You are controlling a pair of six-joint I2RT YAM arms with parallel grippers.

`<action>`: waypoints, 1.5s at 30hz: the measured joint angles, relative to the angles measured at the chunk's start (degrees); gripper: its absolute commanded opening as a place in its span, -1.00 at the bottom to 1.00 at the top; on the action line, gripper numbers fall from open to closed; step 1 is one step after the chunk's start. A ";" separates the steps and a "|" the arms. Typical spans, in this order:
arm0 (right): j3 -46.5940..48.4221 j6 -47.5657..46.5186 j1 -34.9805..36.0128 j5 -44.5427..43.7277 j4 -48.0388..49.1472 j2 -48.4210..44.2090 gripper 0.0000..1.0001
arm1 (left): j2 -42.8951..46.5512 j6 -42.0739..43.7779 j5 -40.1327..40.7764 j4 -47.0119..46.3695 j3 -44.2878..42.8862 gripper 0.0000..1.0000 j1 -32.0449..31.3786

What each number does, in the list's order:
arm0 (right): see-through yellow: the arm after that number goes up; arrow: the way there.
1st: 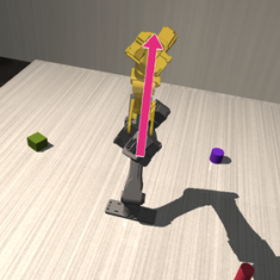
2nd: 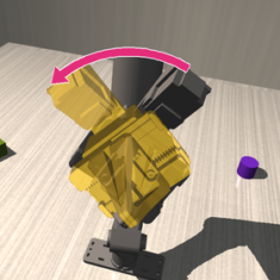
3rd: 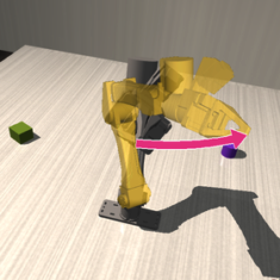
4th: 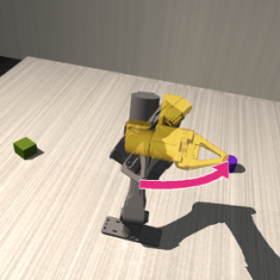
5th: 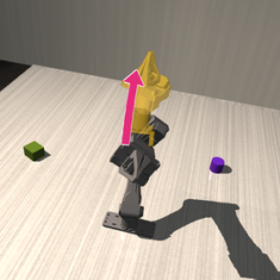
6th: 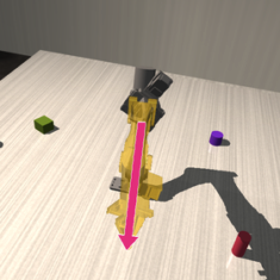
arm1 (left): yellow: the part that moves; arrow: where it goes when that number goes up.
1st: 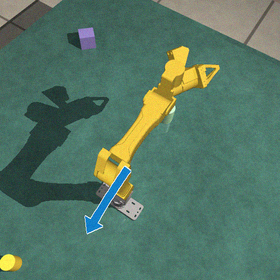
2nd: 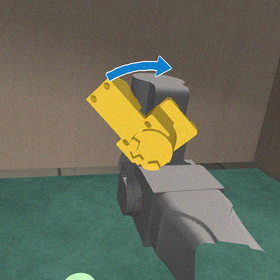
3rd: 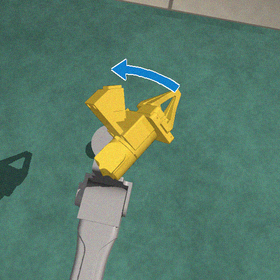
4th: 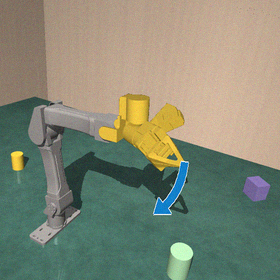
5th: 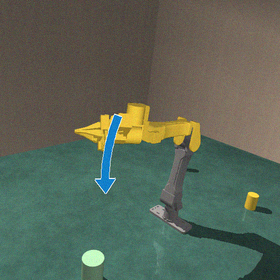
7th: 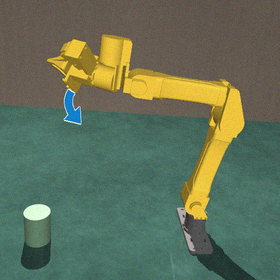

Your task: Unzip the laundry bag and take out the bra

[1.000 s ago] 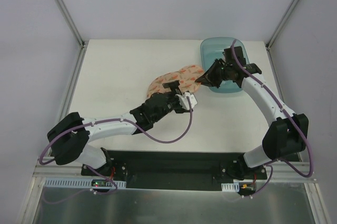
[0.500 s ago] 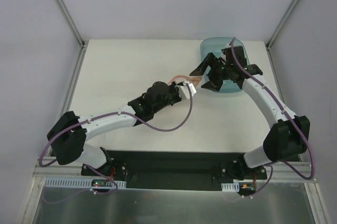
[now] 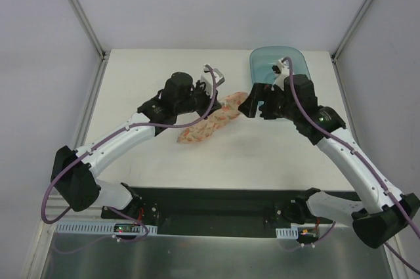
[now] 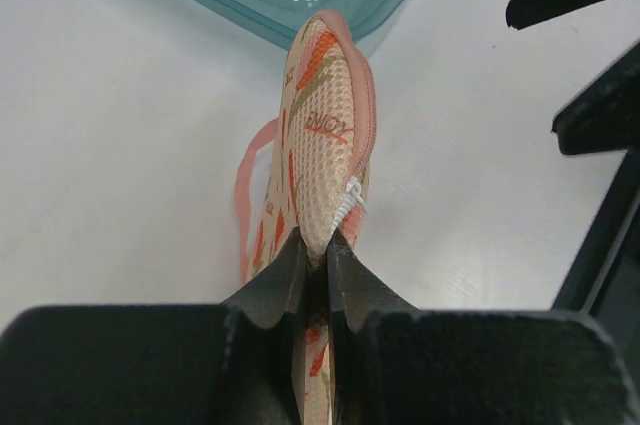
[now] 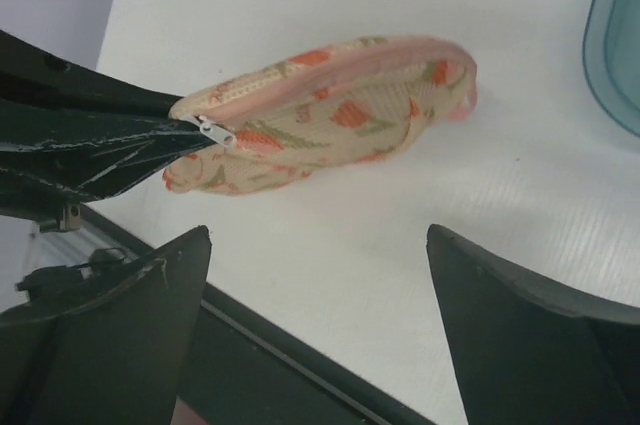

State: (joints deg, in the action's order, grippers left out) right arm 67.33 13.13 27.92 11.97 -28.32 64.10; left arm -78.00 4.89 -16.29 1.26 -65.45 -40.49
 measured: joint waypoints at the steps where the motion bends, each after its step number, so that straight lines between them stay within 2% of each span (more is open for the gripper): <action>1: 0.07 -0.98 1.81 -2.32 -0.04 -0.52 0.69 | -0.02 -1.73 -0.59 0.79 0.00 -1.00 0.04; 5: 1.64 -4.55 10.45 -11.91 -0.59 0.00 0.28 | -0.61 -7.43 -1.97 2.69 -0.37 -1.00 0.09; 7: 1.88 -5.14 12.20 -14.12 -0.15 1.01 0.22 | -0.72 -9.35 -2.34 3.10 -0.59 -1.00 0.09; 12: 1.86 -5.09 14.29 -17.35 1.01 3.26 0.08 | -0.72 -12.33 -2.84 3.58 -0.83 -1.00 0.46; 18: 2.67 -5.07 16.15 -17.86 2.40 5.66 0.01 | -0.72 -14.43 -3.21 3.87 -0.83 -1.00 1.25; 20: 3.10 -5.07 16.50 -17.92 2.71 6.78 -0.06 | -0.72 -14.80 -3.26 3.87 -0.83 -1.00 1.25; 30: 4.92 -5.14 18.45 -18.23 3.52 10.16 -0.07 | -0.68 -15.61 -4.57 3.87 -0.83 -1.00 1.22; 33: 5.88 -5.18 18.51 -18.32 3.76 10.97 -0.18 | -0.50 -15.76 -4.70 3.87 -0.83 -1.00 1.25; 34: 6.14 -5.22 18.51 -18.45 3.93 11.23 -0.29 | -0.37 -15.80 -4.70 3.87 -0.83 -1.00 1.25; 37: 6.56 -5.35 18.51 -18.95 4.59 11.72 -0.45 | 0.20 -15.85 -4.72 3.87 -0.83 -1.00 1.25; 42: 6.62 -5.33 18.53 -19.65 4.98 11.85 -0.46 | 0.68 -15.85 -5.09 3.85 -0.83 -1.00 1.33; 45: 6.62 -5.31 18.62 -19.69 5.09 11.85 -0.60 | 0.70 -15.85 -5.81 3.87 -0.83 -1.00 1.62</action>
State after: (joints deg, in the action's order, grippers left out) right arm 73.95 7.81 46.54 -7.73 -23.22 75.94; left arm -77.30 -10.96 -22.11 5.13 -66.28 -38.87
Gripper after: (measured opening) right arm 0.264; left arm 0.040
